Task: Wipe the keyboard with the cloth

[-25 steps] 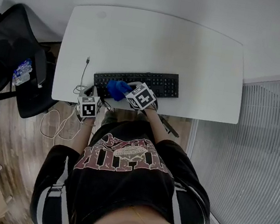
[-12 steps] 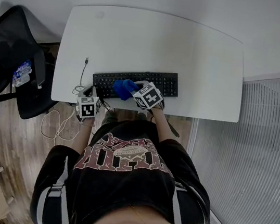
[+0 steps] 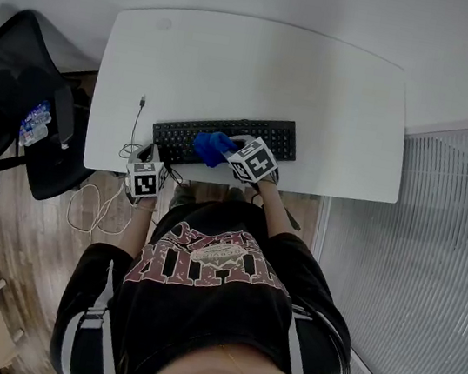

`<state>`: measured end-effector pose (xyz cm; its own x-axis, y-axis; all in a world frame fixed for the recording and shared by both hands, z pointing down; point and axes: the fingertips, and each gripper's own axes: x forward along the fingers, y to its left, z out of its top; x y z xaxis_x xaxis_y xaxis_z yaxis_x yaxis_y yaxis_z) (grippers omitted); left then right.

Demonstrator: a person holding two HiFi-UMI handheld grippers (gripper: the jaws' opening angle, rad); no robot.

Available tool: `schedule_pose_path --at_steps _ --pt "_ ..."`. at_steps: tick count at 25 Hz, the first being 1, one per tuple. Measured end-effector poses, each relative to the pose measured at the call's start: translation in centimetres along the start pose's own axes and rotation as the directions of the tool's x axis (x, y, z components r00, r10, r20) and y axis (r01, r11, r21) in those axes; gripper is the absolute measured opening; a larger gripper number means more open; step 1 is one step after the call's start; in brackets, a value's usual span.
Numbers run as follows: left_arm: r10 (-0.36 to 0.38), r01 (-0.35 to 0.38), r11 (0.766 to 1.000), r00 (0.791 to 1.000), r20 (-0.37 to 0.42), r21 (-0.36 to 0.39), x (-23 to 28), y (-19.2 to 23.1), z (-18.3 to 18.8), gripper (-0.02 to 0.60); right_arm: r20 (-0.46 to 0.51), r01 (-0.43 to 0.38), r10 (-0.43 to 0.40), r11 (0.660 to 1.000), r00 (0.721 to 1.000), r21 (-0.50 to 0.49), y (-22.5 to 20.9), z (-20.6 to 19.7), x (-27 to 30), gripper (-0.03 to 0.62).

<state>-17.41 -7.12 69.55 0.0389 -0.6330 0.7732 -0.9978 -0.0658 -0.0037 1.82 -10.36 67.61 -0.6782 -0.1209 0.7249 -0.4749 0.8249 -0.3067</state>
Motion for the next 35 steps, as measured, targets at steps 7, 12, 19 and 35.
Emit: schedule_pose_path --at_steps 7,12,19,35 --pt "-0.001 0.001 1.000 1.000 -0.003 0.006 0.0 0.0 0.0 0.035 -0.028 0.008 -0.009 1.000 1.000 -0.030 -1.1 -0.8 -1.1 0.064" --pt "-0.003 0.003 1.000 1.000 -0.005 0.016 -0.1 0.0 0.1 0.035 -0.036 0.034 -0.035 0.999 0.999 -0.026 -2.3 -1.5 -2.5 0.064" --pt "0.000 0.001 1.000 1.000 -0.006 0.021 -0.2 -0.3 -0.1 0.035 -0.025 0.052 -0.052 0.999 0.998 0.001 -3.2 -3.0 -3.8 0.064" --pt "0.004 -0.004 1.000 1.000 -0.004 0.019 -0.3 -0.2 0.1 0.035 -0.029 0.156 -0.155 0.985 0.988 0.071 -6.4 -5.5 -7.5 0.064"
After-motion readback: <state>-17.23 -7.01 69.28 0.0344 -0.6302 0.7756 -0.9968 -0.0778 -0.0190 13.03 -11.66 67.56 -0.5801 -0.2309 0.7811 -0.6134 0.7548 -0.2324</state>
